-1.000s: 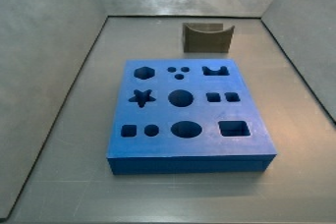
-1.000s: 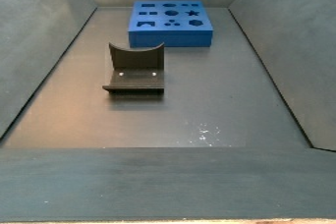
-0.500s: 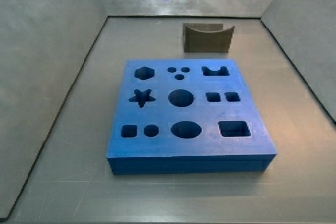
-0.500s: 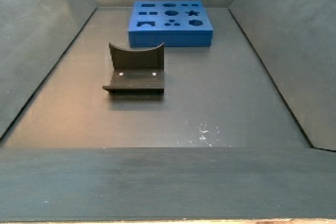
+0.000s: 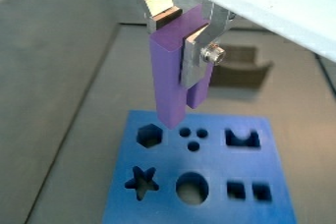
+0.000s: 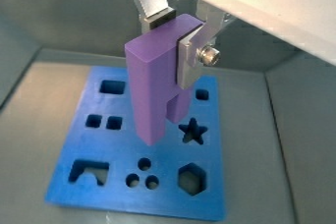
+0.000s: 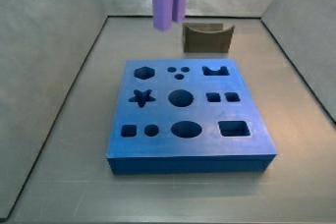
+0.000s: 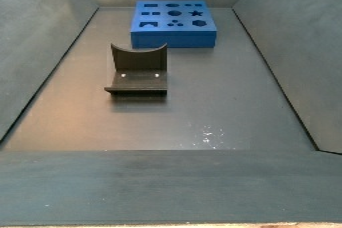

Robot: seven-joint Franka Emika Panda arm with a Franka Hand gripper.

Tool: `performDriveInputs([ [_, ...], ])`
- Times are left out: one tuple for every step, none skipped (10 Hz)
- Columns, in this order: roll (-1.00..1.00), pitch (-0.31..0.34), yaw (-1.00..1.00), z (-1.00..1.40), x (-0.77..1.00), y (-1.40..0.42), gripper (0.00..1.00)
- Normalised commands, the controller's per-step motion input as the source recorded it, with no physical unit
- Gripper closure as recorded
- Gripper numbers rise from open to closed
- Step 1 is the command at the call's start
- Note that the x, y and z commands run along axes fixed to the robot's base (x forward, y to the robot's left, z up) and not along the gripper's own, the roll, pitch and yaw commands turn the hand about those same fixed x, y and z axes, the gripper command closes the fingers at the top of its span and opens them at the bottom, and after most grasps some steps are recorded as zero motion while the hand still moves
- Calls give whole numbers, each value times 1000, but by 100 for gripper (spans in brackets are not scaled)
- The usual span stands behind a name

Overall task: Pick up the double-square object. Move up. Place the double-square object on the fixture. Regrasp the double-square object. Move to above the board. Insert the double-square object.
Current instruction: Insert the double-square object.

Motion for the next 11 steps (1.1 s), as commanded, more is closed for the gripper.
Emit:
performDriveInputs([
  [-109,0,-783,-371,317,-54,100],
  [-103,0,-803,-371,286,-54,100],
  [-83,0,-800,-397,297,-60,100],
  [-77,0,-789,-406,309,-63,100],
  [-49,0,-831,-420,240,-69,100],
  [-34,-9,-866,-431,197,-66,100],
  [-34,0,-851,-437,214,-69,100],
  [-34,-9,-851,-431,211,-69,100],
  [-43,-20,-846,-420,223,-69,100],
  [-120,-11,-751,-357,337,-77,100],
  [-149,0,-629,-360,491,-100,100],
])
